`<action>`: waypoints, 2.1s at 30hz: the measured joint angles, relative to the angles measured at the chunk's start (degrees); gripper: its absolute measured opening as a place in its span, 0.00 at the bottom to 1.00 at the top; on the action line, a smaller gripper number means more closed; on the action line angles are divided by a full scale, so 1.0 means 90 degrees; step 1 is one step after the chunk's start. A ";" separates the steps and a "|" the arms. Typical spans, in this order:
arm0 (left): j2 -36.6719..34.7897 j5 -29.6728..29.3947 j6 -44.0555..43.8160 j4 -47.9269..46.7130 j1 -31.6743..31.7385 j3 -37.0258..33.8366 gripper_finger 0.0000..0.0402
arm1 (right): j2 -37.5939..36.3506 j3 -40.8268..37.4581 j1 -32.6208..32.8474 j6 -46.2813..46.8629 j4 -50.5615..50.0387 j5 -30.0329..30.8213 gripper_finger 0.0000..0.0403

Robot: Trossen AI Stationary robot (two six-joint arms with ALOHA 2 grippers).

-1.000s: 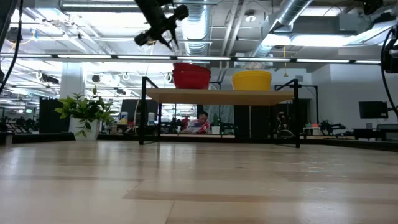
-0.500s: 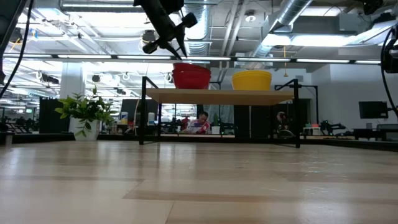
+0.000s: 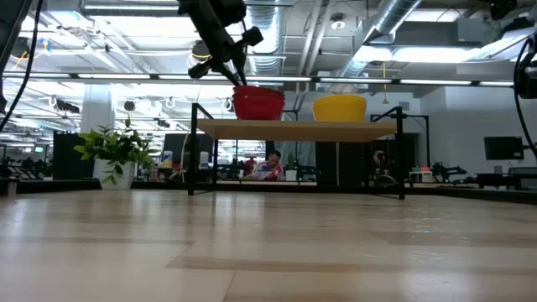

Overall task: Pick & Place Mini bowls
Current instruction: Stack the orange bowl on the orange bowl on the shelf

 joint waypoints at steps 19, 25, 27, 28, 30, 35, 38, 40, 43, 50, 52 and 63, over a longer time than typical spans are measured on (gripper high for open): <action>-0.0027 -0.0034 0.0353 0.0011 -0.0028 -0.0241 0.12 | 0.0000 0.0002 0.0000 0.0000 0.0095 0.0002 0.29; -0.0109 -0.0048 0.0328 0.0068 -0.0043 -0.0359 0.12 | 0.0000 0.0002 -0.0001 0.0000 0.0141 0.0002 0.29; -0.0290 -0.0175 0.0330 0.0184 -0.0036 -0.0359 0.12 | 0.0000 0.0004 0.0000 0.0000 0.0143 0.0001 0.29; -0.0389 -0.0289 0.0333 0.0208 -0.0036 -0.0359 0.12 | -0.0002 0.0004 -0.0002 0.0000 0.0143 0.0004 0.29; -0.0636 -0.0481 0.0350 0.0256 -0.0041 -0.0359 0.12 | 0.0000 0.0005 0.0000 0.0000 0.0143 0.0002 0.29; -0.1124 -0.0660 0.0518 0.0910 -0.0474 -0.0352 0.12 | 0.0000 0.0005 -0.0001 0.0000 0.0143 0.0022 0.29; -0.1111 -0.0825 0.0813 0.1445 -0.1020 -0.0352 0.12 | 0.0000 0.0005 -0.0001 0.0000 0.0143 0.0023 0.29; -0.0971 -0.0948 0.1043 0.2036 -0.1359 -0.0350 0.12 | 0.0000 0.0005 0.0000 -0.0002 0.0179 0.0024 0.29; -0.0543 -0.1072 0.1333 0.2584 -0.1608 -0.0342 0.12 | 0.0000 0.0005 -0.0001 -0.0002 0.0298 0.0027 0.29; 0.0202 -0.0867 0.1296 0.2580 -0.1465 -0.0357 0.12 | 0.0000 0.0005 -0.0002 0.0000 0.0551 0.0015 0.29; 0.0290 -0.0858 0.1283 0.2556 -0.1431 -0.0357 0.12 | -0.0002 0.0005 -0.0002 0.0000 0.0572 0.0017 0.29; 0.0401 -0.0843 0.1188 0.2037 -0.1416 -0.0357 0.12 | 0.0000 0.0005 -0.0002 -0.0002 0.0617 0.0005 0.29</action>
